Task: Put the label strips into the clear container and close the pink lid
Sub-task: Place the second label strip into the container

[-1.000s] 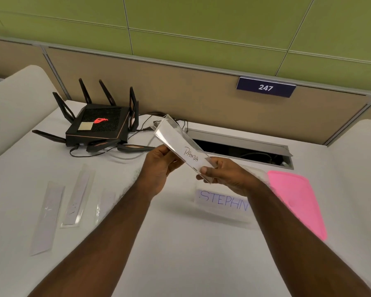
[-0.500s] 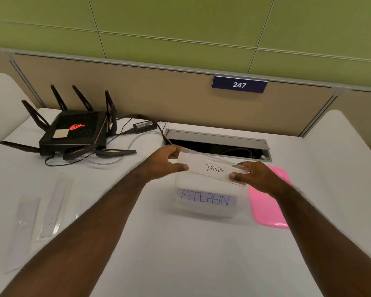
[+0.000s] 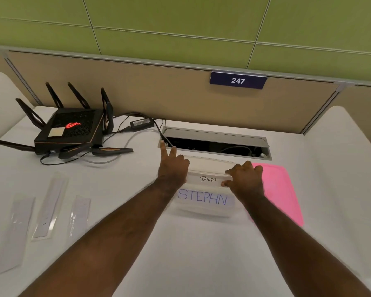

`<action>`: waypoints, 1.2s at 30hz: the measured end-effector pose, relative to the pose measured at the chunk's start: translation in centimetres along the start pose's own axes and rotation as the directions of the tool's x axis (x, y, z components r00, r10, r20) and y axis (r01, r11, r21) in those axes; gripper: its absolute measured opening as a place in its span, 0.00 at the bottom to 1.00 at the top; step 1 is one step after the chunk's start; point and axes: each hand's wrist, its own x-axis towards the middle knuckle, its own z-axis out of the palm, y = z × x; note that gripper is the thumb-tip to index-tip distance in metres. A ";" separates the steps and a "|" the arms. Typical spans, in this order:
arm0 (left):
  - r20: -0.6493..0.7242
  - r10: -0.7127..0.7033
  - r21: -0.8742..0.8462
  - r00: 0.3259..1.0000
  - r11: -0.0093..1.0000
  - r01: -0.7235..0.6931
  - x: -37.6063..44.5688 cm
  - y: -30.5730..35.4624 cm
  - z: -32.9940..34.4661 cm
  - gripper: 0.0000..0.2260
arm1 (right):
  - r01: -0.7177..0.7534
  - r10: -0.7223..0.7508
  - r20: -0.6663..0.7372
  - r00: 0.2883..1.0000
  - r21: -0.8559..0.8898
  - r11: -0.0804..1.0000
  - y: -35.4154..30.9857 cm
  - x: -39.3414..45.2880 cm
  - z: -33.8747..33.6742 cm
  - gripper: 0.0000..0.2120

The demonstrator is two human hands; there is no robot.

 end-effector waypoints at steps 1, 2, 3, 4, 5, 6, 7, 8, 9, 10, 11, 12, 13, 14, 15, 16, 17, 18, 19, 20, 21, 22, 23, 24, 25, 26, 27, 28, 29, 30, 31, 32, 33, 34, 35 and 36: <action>0.006 -0.006 0.036 1.000 0.999 0.006 0.0 0.2 -0.1 0.15 | 0.003 -0.003 0.004 1.000 -0.008 1.000 -0.3 0.1 0.3 0.22; 0.006 -0.009 0.064 1.000 0.998 0.009 0.0 0.4 0.0 0.11 | 0.006 -0.006 0.013 1.000 -0.018 1.000 -0.5 0.2 0.5 0.21; 0.004 -0.013 0.082 1.000 0.997 0.012 0.0 0.6 0.0 0.07 | 0.011 -0.011 0.024 1.000 -0.030 0.999 -0.8 0.2 0.8 0.20; 0.006 -0.021 0.090 1.000 0.996 0.020 0.0 0.8 0.1 0.06 | 0.019 -0.017 0.037 0.999 -0.044 0.999 -1.0 0.3 1.0 0.19; 0.015 -0.037 0.095 0.999 0.995 0.035 0.0 1.0 0.2 0.07 | 0.029 -0.026 0.050 0.998 -0.059 0.998 -1.2 0.3 1.2 0.19; 0.030 -0.052 0.102 0.998 0.994 0.049 0.1 1.2 0.3 0.08 | 0.039 -0.034 0.062 0.997 -0.074 0.997 -1.4 0.4 1.4 0.18; 0.045 -0.065 0.112 0.997 0.992 0.059 0.1 1.5 0.5 0.08 | 0.049 -0.043 0.075 0.996 -0.088 0.995 -1.5 0.4 1.5 0.17; 0.068 -0.071 0.118 0.995 0.991 0.062 0.2 1.7 0.7 0.06 | 0.060 -0.051 0.089 0.995 -0.103 0.993 -1.6 0.5 1.6 0.17; 0.098 -0.076 0.121 0.992 0.991 0.064 0.4 2.0 0.9 0.03 | 0.070 -0.058 0.102 0.993 -0.120 0.990 -1.7 0.5 1.6 0.16; 0.131 -0.082 0.119 0.988 0.991 0.066 0.5 2.2 1.1 0.02 | 0.077 -0.061 0.115 0.991 -0.134 0.988 -1.8 0.6 1.6 0.15; 0.157 -0.089 0.121 0.984 0.990 0.070 0.6 2.4 1.3 0.03 | 0.079 -0.061 0.127 0.990 -0.143 0.987 -1.9 0.6 1.5 0.14; 0.170 -0.093 0.126 0.981 0.989 0.072 0.7 2.6 1.6 0.05 | 0.079 -0.060 0.136 0.989 -0.146 0.986 -2.0 0.7 1.5 0.13; 0.174 -0.093 0.124 0.980 0.990 0.072 0.7 2.6 1.9 0.07 | 0.078 -0.057 0.144 0.988 -0.145 0.986 -2.1 0.7 1.5 0.12; 0.166 -0.089 0.111 0.982 0.991 0.071 0.6 2.5 2.1 0.09 | 0.077 -0.055 0.151 0.987 -0.144 0.986 -2.3 0.7 1.5 0.11; 0.150 -0.078 0.089 0.986 0.994 0.065 0.5 2.4 2.4 0.10 | 0.078 -0.055 0.156 0.986 -0.148 0.986 -2.3 0.6 1.4 0.09; 0.131 -0.063 0.058 0.989 0.997 0.055 0.4 2.3 2.5 0.11 | 0.080 -0.055 0.158 0.986 -0.153 0.985 -2.4 0.6 1.4 0.09; 0.111 -0.045 0.020 0.993 0.999 0.043 0.2 2.2 2.6 0.13 | 0.082 -0.057 0.158 0.986 -0.156 0.984 -2.4 0.6 1.4 0.09; 0.090 -0.033 -0.026 0.995 0.999 0.035 0.1 1.9 2.5 0.14 | 0.084 -0.059 0.155 0.986 -0.157 0.984 -2.4 0.6 1.4 0.10; 0.065 -0.031 -0.078 0.997 0.996 0.036 -0.1 1.7 2.3 0.16 | 0.084 -0.062 0.145 0.987 -0.156 0.984 -2.4 0.6 1.2 0.11; 0.030 -0.039 -0.137 0.999 0.990 0.043 -0.4 1.3 2.1 0.17 | 0.082 -0.064 0.123 0.990 -0.150 0.985 -2.5 0.6 1.0 0.12; -0.017 -0.055 -0.199 0.998 0.979 0.050 -0.7 0.9 1.9 0.18 | 0.075 -0.063 0.092 0.994 -0.137 0.988 -2.6 0.8 0.6 0.14; -0.069 -0.078 -0.263 0.995 0.963 0.058 -1.3 0.5 1.8 0.18 | 0.066 -0.061 0.053 0.997 -0.111 0.992 -2.9 0.9 0.1 0.14; -0.123 -0.115 -0.325 0.986 0.943 0.069 -2.0 -0.1 1.7 0.17 | 0.061 -0.060 0.005 0.998 -0.068 0.996 -3.4 1.0 -0.6 0.15; -0.172 -0.162 -0.381 0.972 0.921 0.086 -2.9 -0.7 1.7 0.17 | 0.062 -0.063 -0.052 0.997 -0.011 0.998 -4.0 1.2 -1.3 0.15; -0.213 -0.217 -0.427 0.953 0.898 0.109 -3.8 -1.4 1.8 0.17 | 0.077 -0.071 -0.110 0.991 0.052 0.996 -4.8 1.3 -2.0 0.15; -0.239 -0.275 -0.459 0.931 0.877 0.141 -4.8 -2.2 1.9 0.17 | 0.107 -0.089 -0.165 0.982 0.109 0.988 -5.8 1.4 -2.7 0.14; -0.249 -0.331 -0.476 0.910 0.860 0.183 -5.9 -3.0 2.2 0.17 | 0.153 -0.119 -0.216 0.969 0.149 0.977 -7.0 1.4 -3.4 0.14; -0.246 -0.384 -0.482 0.890 0.845 0.231 -7.1 -3.8 2.6 0.18 | 0.206 -0.156 -0.259 0.953 0.176 0.963 -8.2 1.3 -4.0 0.14; -0.231 -0.434 -0.489 0.871 0.826 0.281 -8.4 -4.6 3.1 0.18 | 0.259 -0.197 -0.288 0.937 0.196 0.946 -9.6 1.2 -4.6 0.14; -0.199 -0.480 -0.507 0.855 0.797 0.329 -9.8 -5.4 3.7 0.19 | 0.310 -0.238 -0.303 0.923 0.215 0.926 -11.1 1.0 -4.9 0.14; -0.146 -0.520 -0.531 0.841 0.759 0.377 -11.3 -6.1 4.4 0.20 | 0.356 -0.279 -0.302 0.912 0.237 0.904 -12.7 0.7 -5.1 0.15; -0.081 -0.553 -0.549 0.829 0.719 0.426 -12.9 -6.7 5.3 0.21 | 0.395 -0.320 -0.288 0.903 0.259 0.881 -14.2 0.3 -5.0 0.16; -0.021 -0.576 -0.552 0.817 0.688 0.471 -14.5 -7.3 6.1 0.23 | 0.429 -0.363 -0.260 0.895 0.275 0.860 -15.8 -0.1 -4.7 0.17; 0.022 -0.593 -0.544 0.805 0.668 0.508 -16.2 -7.8 7.0 0.24 | 0.458 -0.408 -0.219 0.886 0.286 0.841 -17.5 -0.6 -4.2 0.19; 0.054 -0.611 -0.533 0.790 0.652 0.540 -17.8 -8.2 7.8 0.26 | 0.484 -0.453 -0.170 0.875 0.299 0.823 -19.1 -1.1 -3.6 0.21; 0.080 -0.633 -0.523 0.770 0.631 0.573 -19.5 -8.7 8.5 0.27 | 0.503 -0.494 -0.117 0.862 0.318 0.804 -20.6 -1.7 -2.8 0.23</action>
